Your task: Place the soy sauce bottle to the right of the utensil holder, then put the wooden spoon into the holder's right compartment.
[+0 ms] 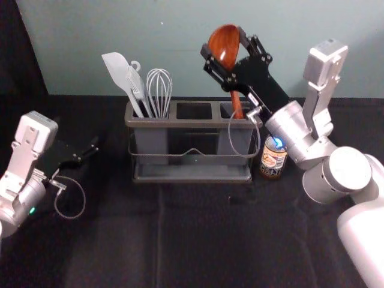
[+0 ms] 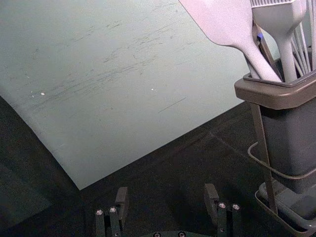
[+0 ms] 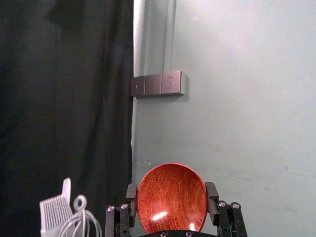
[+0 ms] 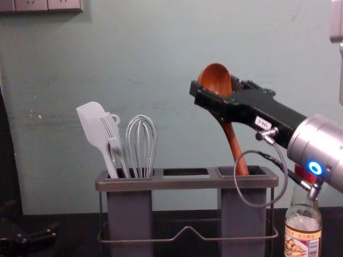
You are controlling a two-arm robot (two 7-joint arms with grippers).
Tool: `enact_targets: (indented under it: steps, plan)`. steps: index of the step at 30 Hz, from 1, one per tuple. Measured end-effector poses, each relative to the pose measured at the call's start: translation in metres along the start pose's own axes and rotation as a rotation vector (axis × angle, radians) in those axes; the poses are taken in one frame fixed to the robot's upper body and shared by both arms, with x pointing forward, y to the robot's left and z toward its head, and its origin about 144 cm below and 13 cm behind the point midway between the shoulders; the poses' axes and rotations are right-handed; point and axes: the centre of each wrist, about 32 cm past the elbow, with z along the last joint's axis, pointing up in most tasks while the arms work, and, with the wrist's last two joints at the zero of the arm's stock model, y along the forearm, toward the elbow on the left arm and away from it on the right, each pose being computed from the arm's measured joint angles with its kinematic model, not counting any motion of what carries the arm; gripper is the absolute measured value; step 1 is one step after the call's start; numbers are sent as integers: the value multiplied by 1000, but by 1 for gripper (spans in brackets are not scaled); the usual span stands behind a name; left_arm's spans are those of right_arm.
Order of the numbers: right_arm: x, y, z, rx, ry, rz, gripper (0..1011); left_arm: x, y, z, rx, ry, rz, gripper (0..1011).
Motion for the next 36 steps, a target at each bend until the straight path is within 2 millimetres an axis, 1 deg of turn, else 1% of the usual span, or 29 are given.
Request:
enact_targets:
  steps: [7,13,28,30,33,35,36]
  plan:
    - [-2,-9,-9,-24,0,1,837,0,0,0,0,0,0,1000]
    - [-3,-14,-13,-33,3,4,837,0,0,0,0,0,0,1000]
    - [-4,-19,-16,-42,8,5,840,0,0,0,0,0,0,1000]
    - [-4,-19,-15,-41,9,3,869,0,0,0,0,0,0,1000]
    - [-5,-19,-15,-41,8,4,964,0,0,0,0,0,0,1000]
    - [-4,-18,-14,-41,6,4,1002,0,0,0,0,0,0,1000]
    - [-5,-18,-14,-42,5,5,1002,0,0,0,0,0,0,1000]
